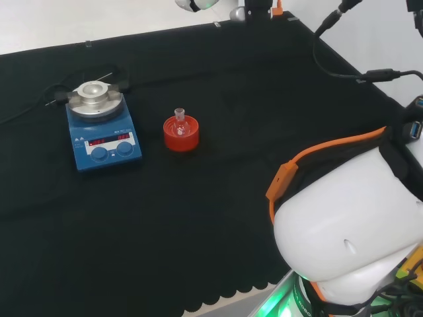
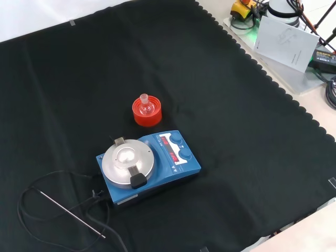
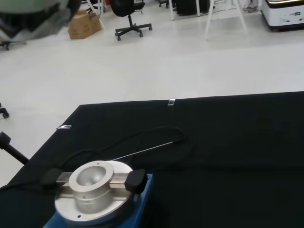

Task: Pick up the round-bottom flask.

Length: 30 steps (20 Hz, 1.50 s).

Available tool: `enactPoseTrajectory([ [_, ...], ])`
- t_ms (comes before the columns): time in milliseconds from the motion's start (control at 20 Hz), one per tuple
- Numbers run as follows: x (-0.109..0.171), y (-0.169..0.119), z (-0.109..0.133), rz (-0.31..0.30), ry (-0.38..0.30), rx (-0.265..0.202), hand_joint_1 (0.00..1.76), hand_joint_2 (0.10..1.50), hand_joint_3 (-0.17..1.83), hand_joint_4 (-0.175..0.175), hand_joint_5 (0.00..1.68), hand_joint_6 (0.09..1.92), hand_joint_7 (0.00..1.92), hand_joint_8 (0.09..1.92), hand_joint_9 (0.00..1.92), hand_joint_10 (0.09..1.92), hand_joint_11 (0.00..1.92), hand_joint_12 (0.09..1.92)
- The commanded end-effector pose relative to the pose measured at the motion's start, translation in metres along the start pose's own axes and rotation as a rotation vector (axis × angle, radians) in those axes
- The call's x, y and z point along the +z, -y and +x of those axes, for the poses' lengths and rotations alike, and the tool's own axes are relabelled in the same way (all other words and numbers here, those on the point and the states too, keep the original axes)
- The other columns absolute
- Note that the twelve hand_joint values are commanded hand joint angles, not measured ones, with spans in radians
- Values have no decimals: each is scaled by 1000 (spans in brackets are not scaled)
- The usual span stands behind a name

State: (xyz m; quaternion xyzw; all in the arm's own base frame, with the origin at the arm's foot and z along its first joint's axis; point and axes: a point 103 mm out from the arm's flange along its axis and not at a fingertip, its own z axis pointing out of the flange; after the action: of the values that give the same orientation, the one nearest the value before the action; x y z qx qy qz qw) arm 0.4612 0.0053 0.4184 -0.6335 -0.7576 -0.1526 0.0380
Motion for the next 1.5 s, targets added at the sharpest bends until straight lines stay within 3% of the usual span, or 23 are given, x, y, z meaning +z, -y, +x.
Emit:
enactPoseTrajectory([
  [50,8,-4,-2,-1,-11,-5,807,414,827,-152,267,768,478,891,488,919,76,1510],
  [450,29,-14,-16,15,-15,-9,807,415,826,-152,266,778,501,897,513,924,115,1519],
  [500,29,-15,-15,-28,-256,-87,807,414,826,-152,266,779,503,898,516,925,119,1518],
  [600,36,-18,-21,-1,-154,-48,807,414,826,-152,266,781,507,899,522,926,125,1517],
  [800,45,-18,-28,21,-81,-32,806,414,826,-152,267,785,515,900,530,925,134,1515],
  [1050,65,-23,-26,47,-58,-32,811,415,828,-154,271,800,552,897,573,914,161,1507],
  [1500,81,-28,-16,45,-94,-56,814,414,829,-153,273,807,568,895,586,908,168,1504],
])
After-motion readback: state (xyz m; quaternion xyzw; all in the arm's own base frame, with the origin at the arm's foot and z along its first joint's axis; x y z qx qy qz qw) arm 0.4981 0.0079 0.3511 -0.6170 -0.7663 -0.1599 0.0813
